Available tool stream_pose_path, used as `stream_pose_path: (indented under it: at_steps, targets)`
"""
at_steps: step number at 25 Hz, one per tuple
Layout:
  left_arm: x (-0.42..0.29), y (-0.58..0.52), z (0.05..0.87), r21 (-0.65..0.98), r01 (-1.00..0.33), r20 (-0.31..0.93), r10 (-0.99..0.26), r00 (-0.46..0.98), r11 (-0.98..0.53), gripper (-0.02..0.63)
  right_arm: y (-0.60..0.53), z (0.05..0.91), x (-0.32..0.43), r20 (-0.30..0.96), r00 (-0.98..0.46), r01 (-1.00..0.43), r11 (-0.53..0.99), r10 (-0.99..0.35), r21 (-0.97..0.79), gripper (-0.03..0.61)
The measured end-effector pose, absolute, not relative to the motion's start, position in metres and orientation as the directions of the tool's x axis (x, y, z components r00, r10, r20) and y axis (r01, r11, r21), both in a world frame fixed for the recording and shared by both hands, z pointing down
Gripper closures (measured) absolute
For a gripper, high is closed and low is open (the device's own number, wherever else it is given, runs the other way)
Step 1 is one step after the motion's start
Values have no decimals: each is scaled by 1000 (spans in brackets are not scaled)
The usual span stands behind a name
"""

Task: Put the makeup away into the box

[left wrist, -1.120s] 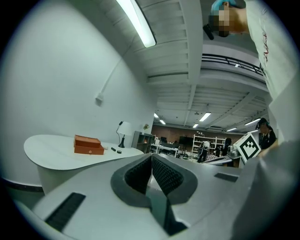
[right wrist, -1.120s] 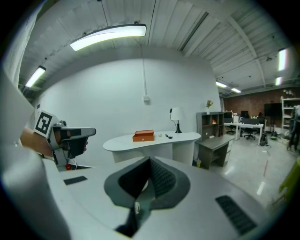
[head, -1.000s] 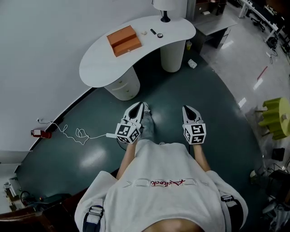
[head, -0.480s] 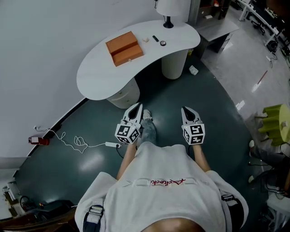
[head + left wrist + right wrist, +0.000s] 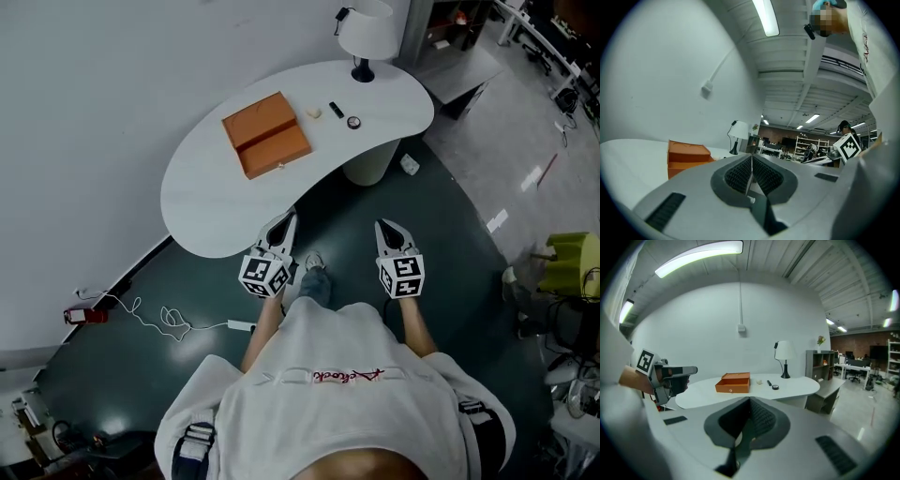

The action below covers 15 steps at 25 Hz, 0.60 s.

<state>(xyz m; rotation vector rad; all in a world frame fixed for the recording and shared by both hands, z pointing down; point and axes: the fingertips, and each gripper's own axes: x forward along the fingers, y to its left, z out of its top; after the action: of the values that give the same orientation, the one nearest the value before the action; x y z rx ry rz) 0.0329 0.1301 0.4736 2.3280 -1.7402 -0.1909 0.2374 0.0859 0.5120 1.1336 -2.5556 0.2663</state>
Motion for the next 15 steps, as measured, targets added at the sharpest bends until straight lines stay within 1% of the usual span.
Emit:
stream_pose_path:
  at_steps: [8, 15]
  targets:
    - [-24, 39, 472, 283, -922, 42, -956, 289, -266, 601, -6, 506, 169, 398, -637, -729, 683, -661, -32, 558]
    - [-68, -31, 468, 275, -920, 26, -955, 297, -279, 601, -81, 499, 126, 384, -630, -735, 677, -675, -16, 558]
